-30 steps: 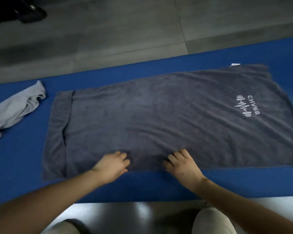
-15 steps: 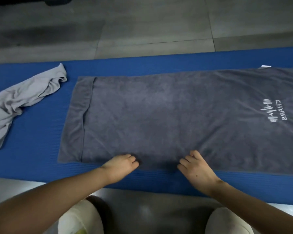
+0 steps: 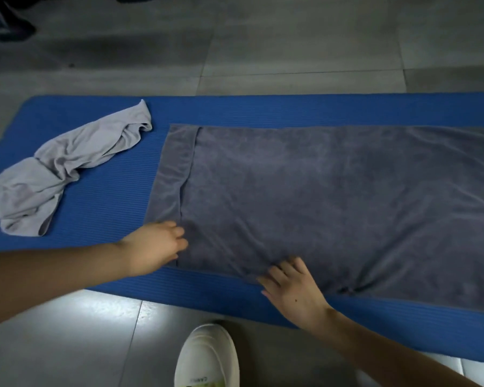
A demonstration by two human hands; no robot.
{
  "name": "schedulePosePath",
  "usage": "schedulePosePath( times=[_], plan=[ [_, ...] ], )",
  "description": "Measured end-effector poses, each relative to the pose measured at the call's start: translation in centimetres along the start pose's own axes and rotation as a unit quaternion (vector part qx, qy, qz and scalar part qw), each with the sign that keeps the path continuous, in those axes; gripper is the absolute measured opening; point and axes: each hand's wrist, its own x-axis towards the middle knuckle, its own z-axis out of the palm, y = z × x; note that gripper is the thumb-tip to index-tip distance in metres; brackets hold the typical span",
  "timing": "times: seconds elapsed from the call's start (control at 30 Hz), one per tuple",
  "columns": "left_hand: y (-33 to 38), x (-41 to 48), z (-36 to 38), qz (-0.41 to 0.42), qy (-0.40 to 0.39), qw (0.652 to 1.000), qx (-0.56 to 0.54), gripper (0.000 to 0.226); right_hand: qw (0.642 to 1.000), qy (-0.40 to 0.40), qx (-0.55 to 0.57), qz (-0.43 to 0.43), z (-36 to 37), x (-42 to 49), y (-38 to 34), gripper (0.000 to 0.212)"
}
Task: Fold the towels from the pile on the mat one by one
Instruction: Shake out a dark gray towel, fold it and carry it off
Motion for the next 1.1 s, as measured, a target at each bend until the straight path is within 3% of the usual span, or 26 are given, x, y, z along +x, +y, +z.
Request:
schedulePosePath(
  times=[0.1, 0.33, 0.53, 0.7, 0.77, 0.87, 0.97, 1.03, 1.1],
  plan=[
    [0.3, -0.6, 4.3, -0.073, 0.021, 0.995, -0.068, 0.035, 0.999, -0.028, -0.028, -0.016, 1.2, 1.6, -0.9, 0.031],
    [2.0, -1.5, 9.9, -0.164, 0.03, 0.978, -0.128, 0.043, 0.997, -0.046, -0.06, -0.012, 2.2, 3.1, -1.6, 0.027],
    [1.4, -2.0, 10.3, -0.127, 0.04, 0.982, -0.132, 0.036, 0.998, -0.058, -0.036, 0.008, 1.9, 3.6, -1.3, 0.027],
    [1.4, -3.1, 9.3, -0.114, -0.05, 0.976, -0.181, 0.013, 0.997, -0.062, -0.031, -0.016, 1.8, 3.2, -2.6, 0.018],
    [1.4, -3.2, 9.6, -0.118, -0.092, 0.973, -0.176, 0.02, 0.998, -0.053, -0.028, -0.028, 1.6, 3.1, -2.5, 0.012],
    [1.0, -2.6, 8.6, -0.124, -0.053, 0.97, -0.204, 0.013, 0.999, -0.033, 0.006, 0.004, 0.9, 3.0, -1.9, 0.03],
    [0.6, -0.4, 6.9, -0.125, 0.013, 0.972, -0.197, 0.008, 0.998, 0.011, 0.038, 0.051, 0.1, 2.5, -0.5, 0.029],
    [0.8, 2.1, 5.0, -0.124, 0.047, 0.969, -0.208, 0.022, 0.993, 0.046, 0.049, 0.094, -0.6, 1.9, 1.1, 0.026],
    [1.5, 5.0, 3.2, -0.133, 0.09, 0.96, -0.229, 0.022, 0.984, 0.083, 0.049, 0.149, -1.5, 0.8, 3.2, 0.026]
  ],
)
